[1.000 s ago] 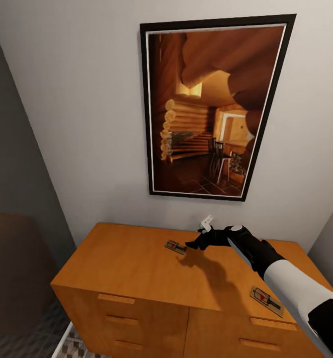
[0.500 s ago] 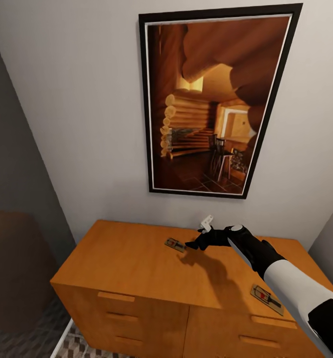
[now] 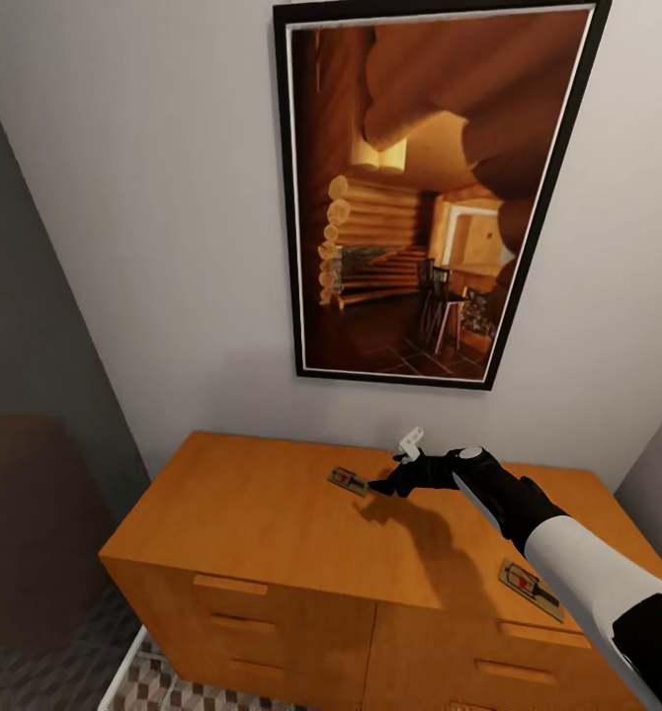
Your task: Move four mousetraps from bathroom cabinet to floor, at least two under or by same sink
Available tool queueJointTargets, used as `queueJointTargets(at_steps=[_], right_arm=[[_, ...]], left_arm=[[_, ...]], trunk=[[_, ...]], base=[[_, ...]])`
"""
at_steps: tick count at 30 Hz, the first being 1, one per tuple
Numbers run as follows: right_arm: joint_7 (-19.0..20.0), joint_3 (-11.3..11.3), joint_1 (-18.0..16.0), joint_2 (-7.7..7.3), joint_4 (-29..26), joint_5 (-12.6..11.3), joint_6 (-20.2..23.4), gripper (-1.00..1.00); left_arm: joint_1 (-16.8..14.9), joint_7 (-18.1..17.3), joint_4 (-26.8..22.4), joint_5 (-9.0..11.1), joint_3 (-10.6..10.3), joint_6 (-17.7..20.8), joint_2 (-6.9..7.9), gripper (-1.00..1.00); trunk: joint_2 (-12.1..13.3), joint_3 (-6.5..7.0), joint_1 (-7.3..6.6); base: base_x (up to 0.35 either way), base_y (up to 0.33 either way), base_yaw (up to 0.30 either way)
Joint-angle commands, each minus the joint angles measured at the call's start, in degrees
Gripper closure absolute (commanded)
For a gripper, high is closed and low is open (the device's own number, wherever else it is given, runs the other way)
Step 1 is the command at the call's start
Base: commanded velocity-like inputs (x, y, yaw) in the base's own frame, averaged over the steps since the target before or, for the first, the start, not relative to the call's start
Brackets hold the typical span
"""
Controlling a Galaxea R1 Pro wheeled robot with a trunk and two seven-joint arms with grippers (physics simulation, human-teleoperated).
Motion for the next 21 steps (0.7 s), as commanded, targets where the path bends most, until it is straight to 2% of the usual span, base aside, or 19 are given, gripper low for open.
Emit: queueJointTargets(at_steps=[1, 8, 21], right_arm=[[-0.1, 0.3, -0.1, -0.07, -0.1, -0.6, 0.5, -1.00], [-0.1, 0.3, -0.1, -0.07, -0.1, -0.6, 0.5, -1.00], [-0.1, 0.3, -0.1, -0.07, -0.1, -0.6, 0.5, -1.00]], left_arm=[[-0.1, -0.1, 0.2, 0.4, -0.5, -0.3, -0.04, -1.00], [-0.1, -0.1, 0.2, 0.4, -0.5, -0.3, -0.04, -1.00], [-0.1, -0.1, 0.2, 0.3, -0.5, -0.3, -0.13, -1.00]], trunk=[[-0.1, -0.22, 0.03], [-0.1, -0.78, 0.03], [-0.1, -0.87, 0.03]], base=[[0.000, 0.000, 0.000], [0.000, 0.000, 0.000], [0.000, 0.000, 0.000]])
